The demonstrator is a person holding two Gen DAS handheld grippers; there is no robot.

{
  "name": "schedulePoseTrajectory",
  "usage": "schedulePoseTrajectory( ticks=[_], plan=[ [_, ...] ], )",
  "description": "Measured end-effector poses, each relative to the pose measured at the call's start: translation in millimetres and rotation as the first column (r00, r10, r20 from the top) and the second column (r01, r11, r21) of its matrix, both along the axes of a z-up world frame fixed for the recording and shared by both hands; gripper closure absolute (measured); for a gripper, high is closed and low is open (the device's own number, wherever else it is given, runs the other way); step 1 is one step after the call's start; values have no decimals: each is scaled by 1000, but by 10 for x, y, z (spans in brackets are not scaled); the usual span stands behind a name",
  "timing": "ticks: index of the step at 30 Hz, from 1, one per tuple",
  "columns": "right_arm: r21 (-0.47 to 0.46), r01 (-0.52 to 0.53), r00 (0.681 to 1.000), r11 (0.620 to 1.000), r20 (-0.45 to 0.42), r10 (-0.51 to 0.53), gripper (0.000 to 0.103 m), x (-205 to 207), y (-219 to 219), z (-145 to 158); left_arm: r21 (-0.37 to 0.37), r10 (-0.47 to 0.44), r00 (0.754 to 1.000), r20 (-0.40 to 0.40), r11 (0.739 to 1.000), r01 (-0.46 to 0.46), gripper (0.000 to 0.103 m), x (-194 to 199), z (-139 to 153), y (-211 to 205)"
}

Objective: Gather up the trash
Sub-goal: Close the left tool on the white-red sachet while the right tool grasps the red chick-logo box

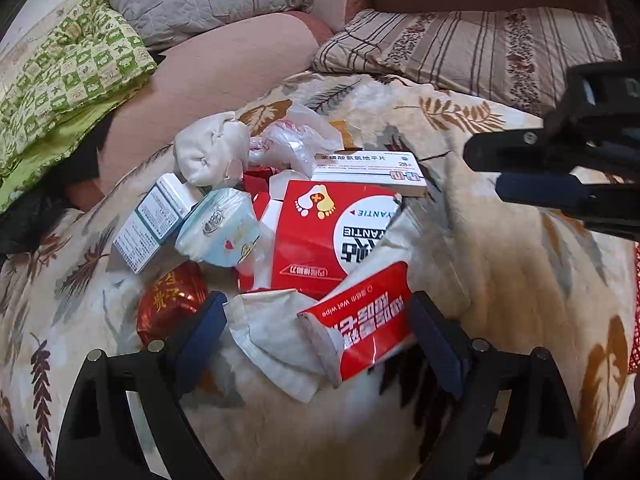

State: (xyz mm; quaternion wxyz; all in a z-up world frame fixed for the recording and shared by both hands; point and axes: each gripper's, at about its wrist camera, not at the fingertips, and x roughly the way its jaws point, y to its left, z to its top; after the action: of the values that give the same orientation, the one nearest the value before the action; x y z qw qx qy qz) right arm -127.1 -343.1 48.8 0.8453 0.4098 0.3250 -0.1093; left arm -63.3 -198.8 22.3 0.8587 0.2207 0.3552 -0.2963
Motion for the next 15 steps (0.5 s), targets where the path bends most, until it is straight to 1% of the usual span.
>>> schedulePoseTrajectory(
  ticks=[1, 2, 4, 5, 6, 7, 9, 12, 13, 15],
  plan=[
    [1, 2, 1000, 1000, 0, -2, 66, -3, -7, -2, -3, 12, 1000, 10, 1000, -12, 23, 19, 5, 10],
    [3, 0, 1000, 1000, 1, 0, 66, -3, -12, -8, -19, 4, 1000, 1, 1000, -4, 38, 33, 19, 29],
    [2, -2, 1000, 1000, -2, 2, 65, 3, -13, -16, -47, -5, 1000, -10, 999, 5, 66, 53, 79, 99],
    [3, -2, 1000, 1000, -1, 2, 65, 1, -21, -21, -64, -13, 1000, -22, 998, 11, 89, 62, 103, 123],
    [4, -2, 1000, 1000, 1, 2, 65, 2, -28, -23, -87, -5, 999, -37, 996, 2, 93, 81, 137, 177],
    [4, -1, 1000, 1000, 1, 1, 65, 3, -37, -26, -116, 6, 998, -67, 993, -14, 94, 113, 164, 246],
    [10, 5, 1000, 1000, 4, -5, 65, 4, -51, -38, -157, 26, 992, -124, 987, -45, 95, 180, 189, 384],
    [32, -6, 1000, 999, 13, 6, 65, 52, -53, -70, -215, 25, 980, -195, 974, -68, 95, 240, 224, 607],
    [62, -17, 1000, 998, 22, 16, 64, 80, -47, -101, -244, 17, 973, -229, 967, -75, 95, 274, 235, 687],
    [114, -56, 998, 992, 26, 53, 58, 154, -18, -176, -270, 25, 969, -246, 958, -93, 95, 311, 266, 816]
  ],
)
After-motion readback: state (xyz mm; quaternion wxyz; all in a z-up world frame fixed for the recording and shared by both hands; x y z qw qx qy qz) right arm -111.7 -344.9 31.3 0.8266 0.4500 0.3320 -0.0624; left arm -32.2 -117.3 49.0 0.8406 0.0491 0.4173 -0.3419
